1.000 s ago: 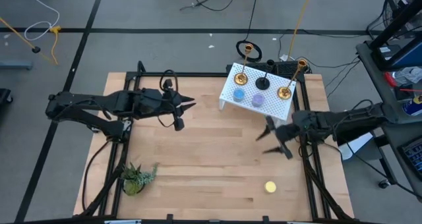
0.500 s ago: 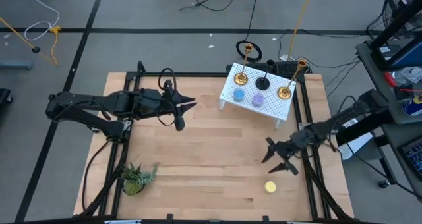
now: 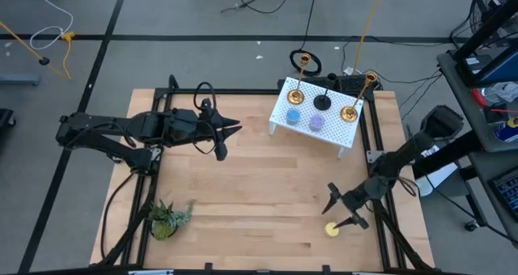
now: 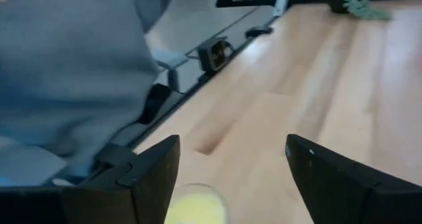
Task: Pick & Place candle stick holders
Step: Put the yellow scented candle on the shelf aligned with the purple and blue scented candles
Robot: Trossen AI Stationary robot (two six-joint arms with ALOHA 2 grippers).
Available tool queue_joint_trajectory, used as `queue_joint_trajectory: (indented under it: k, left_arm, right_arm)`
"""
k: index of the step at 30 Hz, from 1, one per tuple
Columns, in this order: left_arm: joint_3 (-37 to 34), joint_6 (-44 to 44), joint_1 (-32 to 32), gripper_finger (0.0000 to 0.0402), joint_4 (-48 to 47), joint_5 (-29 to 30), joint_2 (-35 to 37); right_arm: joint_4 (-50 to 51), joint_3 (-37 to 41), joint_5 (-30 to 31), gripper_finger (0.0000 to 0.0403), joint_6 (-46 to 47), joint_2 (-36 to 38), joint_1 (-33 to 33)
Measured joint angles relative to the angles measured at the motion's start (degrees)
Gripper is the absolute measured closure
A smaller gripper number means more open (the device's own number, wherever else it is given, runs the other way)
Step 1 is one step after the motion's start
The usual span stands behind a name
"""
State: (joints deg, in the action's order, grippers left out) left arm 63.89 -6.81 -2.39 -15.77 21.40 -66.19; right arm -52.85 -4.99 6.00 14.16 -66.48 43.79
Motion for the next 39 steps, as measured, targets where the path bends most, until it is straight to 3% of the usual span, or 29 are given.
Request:
queue_joint_trajectory:
  k: [5, 14, 18, 22, 30, 33, 39]
  left_arm:
    - [0.0, 0.0, 0.0, 0.0321, 0.1, -0.1, 0.0]
    - [0.0, -0.2, 0.0, 0.0321, 1.1, -0.1, 0.0]
    - [0.0, -0.2, 0.0, 0.0321, 1.8, -0.1, 0.0]
    - [0.0, -0.1, 0.0, 0.0321, 2.4, -0.3, 0.0]
    - [0.0, 0.5, 0.0, 0.0321, 2.4, -0.4, 0.0]
    - [0.0, 0.6, 0.0, 0.0321, 2.4, -0.4, 0.0]
    - [0.0, 0.6, 0.0, 0.0321, 2.3, -0.5, 0.0]
  right_arm:
    - [-7.7, -1.9, -0.2, 0.0112, -0.2, -8.3, 2.3]
    - [-10.1, -6.3, -3.0, 0.0108, 0.3, -21.1, 4.4]
    - [-6.6, -6.3, -2.1, 0.0108, -1.8, -23.0, 5.3]
    - [-5.9, -6.3, 3.1, 0.0108, -3.8, -23.7, 5.2]
    - [-4.7, -6.3, 3.0, 0.0108, -0.6, -28.0, 5.4]
    - [-6.0, -6.4, 5.5, 0.011, -2.2, -29.9, 5.0]
    - [-9.0, -6.3, 7.3, 0.0151, -1.6, -31.2, 3.7]
